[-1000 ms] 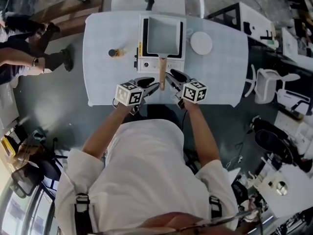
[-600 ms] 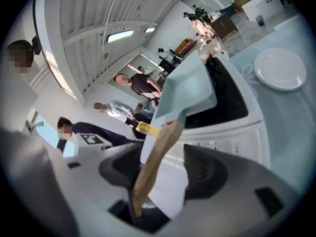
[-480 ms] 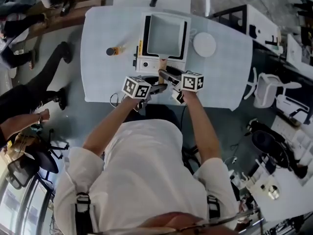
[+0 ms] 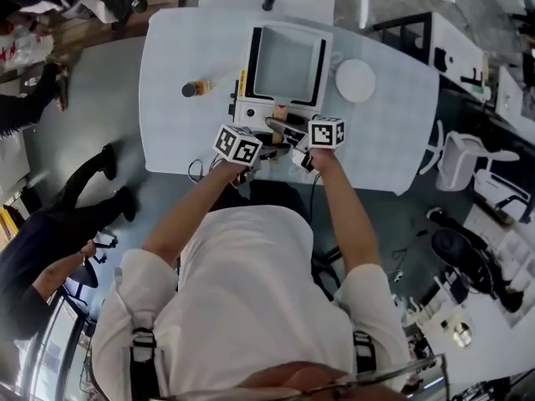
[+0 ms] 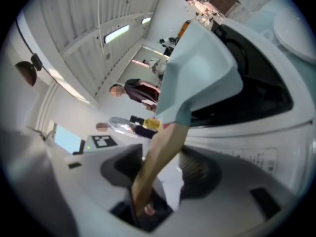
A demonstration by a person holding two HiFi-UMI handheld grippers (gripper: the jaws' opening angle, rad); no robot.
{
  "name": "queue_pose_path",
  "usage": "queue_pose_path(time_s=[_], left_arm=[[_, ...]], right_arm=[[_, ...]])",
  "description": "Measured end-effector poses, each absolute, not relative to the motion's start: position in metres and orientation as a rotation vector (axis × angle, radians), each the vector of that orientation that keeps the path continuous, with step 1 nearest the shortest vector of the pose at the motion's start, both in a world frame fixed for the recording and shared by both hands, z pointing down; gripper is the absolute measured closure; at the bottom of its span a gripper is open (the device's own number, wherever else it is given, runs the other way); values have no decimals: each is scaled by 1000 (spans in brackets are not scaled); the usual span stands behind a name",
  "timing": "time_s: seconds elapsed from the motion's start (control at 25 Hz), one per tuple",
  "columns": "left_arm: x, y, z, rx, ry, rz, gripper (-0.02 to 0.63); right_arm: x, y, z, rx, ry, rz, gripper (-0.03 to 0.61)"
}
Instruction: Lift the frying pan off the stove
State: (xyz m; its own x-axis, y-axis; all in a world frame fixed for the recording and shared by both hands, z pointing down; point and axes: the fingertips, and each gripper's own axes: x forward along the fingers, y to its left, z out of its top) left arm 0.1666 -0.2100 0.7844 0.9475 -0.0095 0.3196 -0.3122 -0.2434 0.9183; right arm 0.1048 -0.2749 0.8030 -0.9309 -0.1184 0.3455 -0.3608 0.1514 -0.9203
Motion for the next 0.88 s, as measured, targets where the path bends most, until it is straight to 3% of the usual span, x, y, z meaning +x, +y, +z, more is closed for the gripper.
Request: queue_pose_path(time_s=[0.32, 0.88], left_arm=[[168, -208, 781, 1762, -195, 236, 457], [162, -203, 777, 1771, -204, 211, 459]], right_arm=[[101, -273, 794, 351, -2272, 2034, 388], [92, -267, 784, 341, -2335, 1997, 402]])
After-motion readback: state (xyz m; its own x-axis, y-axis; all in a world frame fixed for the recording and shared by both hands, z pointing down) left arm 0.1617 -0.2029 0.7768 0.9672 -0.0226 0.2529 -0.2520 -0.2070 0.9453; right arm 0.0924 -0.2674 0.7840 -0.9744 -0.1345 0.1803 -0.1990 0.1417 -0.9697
